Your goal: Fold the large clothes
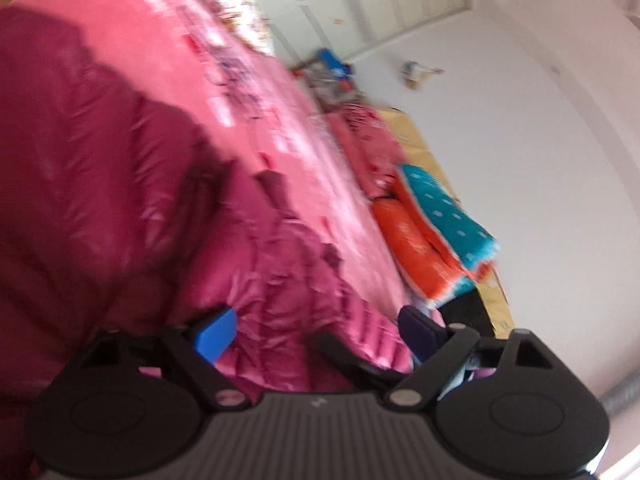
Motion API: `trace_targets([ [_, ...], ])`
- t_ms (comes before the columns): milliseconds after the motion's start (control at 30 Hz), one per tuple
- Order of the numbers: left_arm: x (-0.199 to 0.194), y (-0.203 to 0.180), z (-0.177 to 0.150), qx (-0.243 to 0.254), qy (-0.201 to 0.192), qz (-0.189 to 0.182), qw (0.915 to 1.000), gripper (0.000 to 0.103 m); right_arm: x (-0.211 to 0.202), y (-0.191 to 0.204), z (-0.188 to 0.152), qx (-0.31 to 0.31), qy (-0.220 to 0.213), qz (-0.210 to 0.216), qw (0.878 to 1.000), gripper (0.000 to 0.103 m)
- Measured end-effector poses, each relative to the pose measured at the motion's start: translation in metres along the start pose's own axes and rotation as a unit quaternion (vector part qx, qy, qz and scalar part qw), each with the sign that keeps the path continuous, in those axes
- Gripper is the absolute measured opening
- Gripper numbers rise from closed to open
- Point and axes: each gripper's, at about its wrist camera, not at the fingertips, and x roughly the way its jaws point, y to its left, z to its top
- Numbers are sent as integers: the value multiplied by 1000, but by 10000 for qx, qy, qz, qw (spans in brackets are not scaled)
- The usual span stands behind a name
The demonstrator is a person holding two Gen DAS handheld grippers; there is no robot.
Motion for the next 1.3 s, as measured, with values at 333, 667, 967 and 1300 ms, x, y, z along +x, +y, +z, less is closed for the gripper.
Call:
trace_targets([
  [333, 1, 5, 2, -38, -187, 758, 9969, 63, -48, 14, 7, -848, -115, -109, 9963, 96],
  [667, 12, 5, 2, 152, -183, 1015, 9946, 56, -63, -7, 106, -2422, -1653, -1818, 9386, 99],
  [967, 19, 2, -2, 420, -204, 1132, 9925, 53, -33, -69, 134, -2468, -1220, -2469, 9291, 84],
  [1300, 18, -9, -4, 779, -233, 1232, 9890, 55, -12, -68, 122, -2939, -1312, -2873, 9021, 88],
])
